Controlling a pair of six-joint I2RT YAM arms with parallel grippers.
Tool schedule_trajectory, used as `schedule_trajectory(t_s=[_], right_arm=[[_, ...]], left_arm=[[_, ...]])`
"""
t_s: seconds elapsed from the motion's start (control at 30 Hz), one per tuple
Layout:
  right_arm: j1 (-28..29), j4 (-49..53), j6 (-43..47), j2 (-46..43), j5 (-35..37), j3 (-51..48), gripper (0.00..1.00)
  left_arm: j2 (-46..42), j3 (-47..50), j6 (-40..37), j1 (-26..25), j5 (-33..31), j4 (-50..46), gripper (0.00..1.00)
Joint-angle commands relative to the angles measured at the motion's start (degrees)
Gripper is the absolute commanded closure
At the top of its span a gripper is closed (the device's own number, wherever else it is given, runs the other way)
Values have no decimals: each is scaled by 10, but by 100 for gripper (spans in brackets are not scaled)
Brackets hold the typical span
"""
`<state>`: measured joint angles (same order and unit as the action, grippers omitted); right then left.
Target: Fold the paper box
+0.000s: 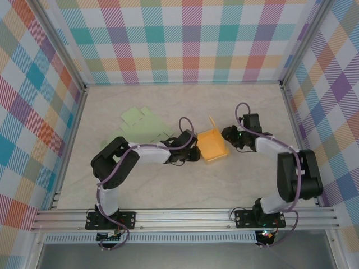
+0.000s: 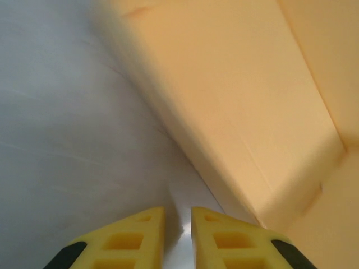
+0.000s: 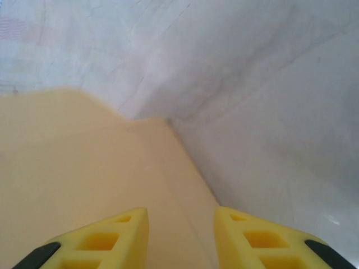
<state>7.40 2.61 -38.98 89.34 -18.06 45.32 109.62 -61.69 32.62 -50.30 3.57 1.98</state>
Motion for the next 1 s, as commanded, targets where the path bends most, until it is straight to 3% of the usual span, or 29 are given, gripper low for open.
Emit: schedule_trajectory(t_s=[0.0, 0.13, 0.27, 0.4, 0.6, 0.77, 0.97], right_arm=[[-32, 0, 36, 47, -62, 49, 64], [-69, 72, 62, 51, -54, 86, 61], [-85, 175, 97, -13, 41, 86, 52], [-88, 247, 99, -112, 129, 47, 48], [-88, 353, 81, -277, 191, -28, 43], [-88, 404, 62, -403, 135, -96, 40], [-85, 339, -21, -498, -42, -193, 38]], left_arm=[[-23, 12, 14, -34, -8, 55, 82], [-59, 40, 9, -41, -67, 75, 82], [-117, 48, -25, -16, -134, 32, 79], [-136, 31, -40, 39, -139, 0, 71], [-68, -44, -58, 92, -112, -38, 67], [0, -95, -51, 113, -87, -36, 72], [81, -161, -47, 115, -32, -38, 76]])
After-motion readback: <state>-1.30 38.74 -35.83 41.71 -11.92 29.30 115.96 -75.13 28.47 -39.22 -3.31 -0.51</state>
